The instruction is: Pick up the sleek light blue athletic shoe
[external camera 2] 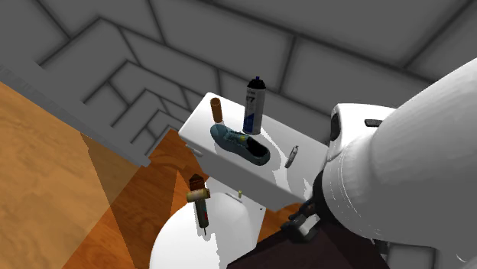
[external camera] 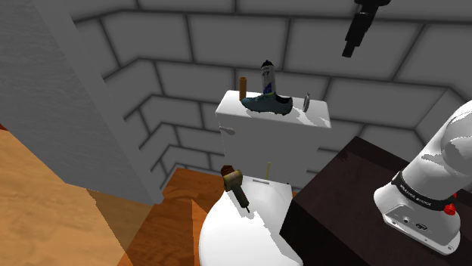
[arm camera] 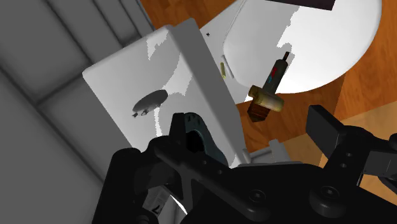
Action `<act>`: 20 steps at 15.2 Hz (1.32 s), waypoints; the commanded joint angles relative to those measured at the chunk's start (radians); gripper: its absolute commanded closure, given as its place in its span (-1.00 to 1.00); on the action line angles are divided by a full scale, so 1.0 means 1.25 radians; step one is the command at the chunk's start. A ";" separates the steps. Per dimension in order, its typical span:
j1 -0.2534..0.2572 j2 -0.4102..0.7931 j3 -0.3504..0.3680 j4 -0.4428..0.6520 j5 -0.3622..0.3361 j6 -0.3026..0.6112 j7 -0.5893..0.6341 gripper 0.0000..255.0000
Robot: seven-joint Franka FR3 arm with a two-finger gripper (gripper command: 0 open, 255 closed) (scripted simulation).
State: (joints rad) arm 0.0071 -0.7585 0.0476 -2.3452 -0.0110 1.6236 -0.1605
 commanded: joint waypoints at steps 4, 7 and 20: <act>0.004 0.080 -0.014 0.003 -0.006 0.063 -0.034 -1.00; 0.008 0.166 -0.026 0.017 -0.009 0.122 -0.067 -1.00; 0.023 0.572 -0.052 0.184 -0.002 0.299 -0.205 -1.00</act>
State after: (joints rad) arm 0.0352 -0.0844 -0.0159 -2.1418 -0.0152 1.9880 -0.4021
